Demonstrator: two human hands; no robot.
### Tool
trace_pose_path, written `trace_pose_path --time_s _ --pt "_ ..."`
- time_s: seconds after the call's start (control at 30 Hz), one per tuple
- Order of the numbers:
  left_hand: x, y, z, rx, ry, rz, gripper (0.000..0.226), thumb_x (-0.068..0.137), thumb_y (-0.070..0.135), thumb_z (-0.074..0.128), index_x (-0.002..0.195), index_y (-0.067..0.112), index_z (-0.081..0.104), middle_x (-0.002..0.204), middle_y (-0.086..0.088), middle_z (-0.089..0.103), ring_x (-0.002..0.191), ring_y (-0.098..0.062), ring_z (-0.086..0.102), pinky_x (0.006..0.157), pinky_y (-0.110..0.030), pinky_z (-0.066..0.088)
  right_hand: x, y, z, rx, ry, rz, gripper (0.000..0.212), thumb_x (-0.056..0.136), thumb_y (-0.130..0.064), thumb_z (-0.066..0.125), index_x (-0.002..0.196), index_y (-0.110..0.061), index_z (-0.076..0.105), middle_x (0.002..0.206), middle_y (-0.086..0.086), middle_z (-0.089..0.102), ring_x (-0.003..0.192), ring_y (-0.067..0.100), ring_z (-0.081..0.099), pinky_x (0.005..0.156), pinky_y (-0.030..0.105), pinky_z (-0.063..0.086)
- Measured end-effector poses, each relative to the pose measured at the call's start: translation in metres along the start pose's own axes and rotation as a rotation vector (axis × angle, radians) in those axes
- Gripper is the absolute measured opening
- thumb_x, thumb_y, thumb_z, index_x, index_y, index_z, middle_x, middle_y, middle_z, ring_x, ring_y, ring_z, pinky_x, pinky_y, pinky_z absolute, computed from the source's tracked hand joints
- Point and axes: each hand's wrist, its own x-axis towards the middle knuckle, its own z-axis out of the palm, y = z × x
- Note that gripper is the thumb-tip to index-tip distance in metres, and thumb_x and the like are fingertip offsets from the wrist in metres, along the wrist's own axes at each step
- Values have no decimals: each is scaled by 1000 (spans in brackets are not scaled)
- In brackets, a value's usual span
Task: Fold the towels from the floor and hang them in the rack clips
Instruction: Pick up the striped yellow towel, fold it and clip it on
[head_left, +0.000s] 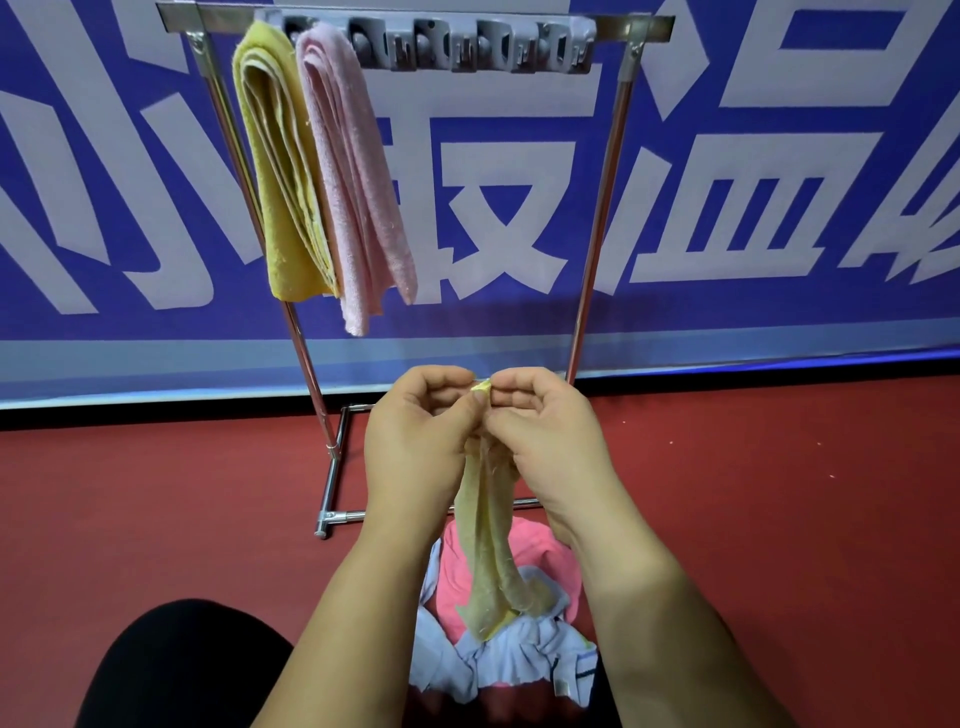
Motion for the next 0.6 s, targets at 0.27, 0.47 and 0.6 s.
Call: trace_pose_path --time_s 0.27,0.47,0.6 --pt "2 13 -2 -165 -104 -71 10 103 9 65 103 4 74 96 -12 82 86 -27 76 88 -45 63 0 -3 -5 40 32 -54 28 91 3 74 107 -20 71 99 7 80 88 18 78 82 33 62" --pt "12 17 -18 -42 -124 -3 13 94 7 76 105 13 78 97 -10 81 87 -19 75 83 -37 62 4 -12 -11 -18 -9 -101 25 93 5 71 99 -19 75 86 5 78 78 15 74 75 32 59" --pt "28 15 -34 94 -326 -96 42 85 21 86 123 32 75 128 4 72 125 -12 64 103 -32 50 9 -38 -25 55 -142 -109 25 92 11 70 100 -12 76 84 8 77 77 19 72 74 32 59"
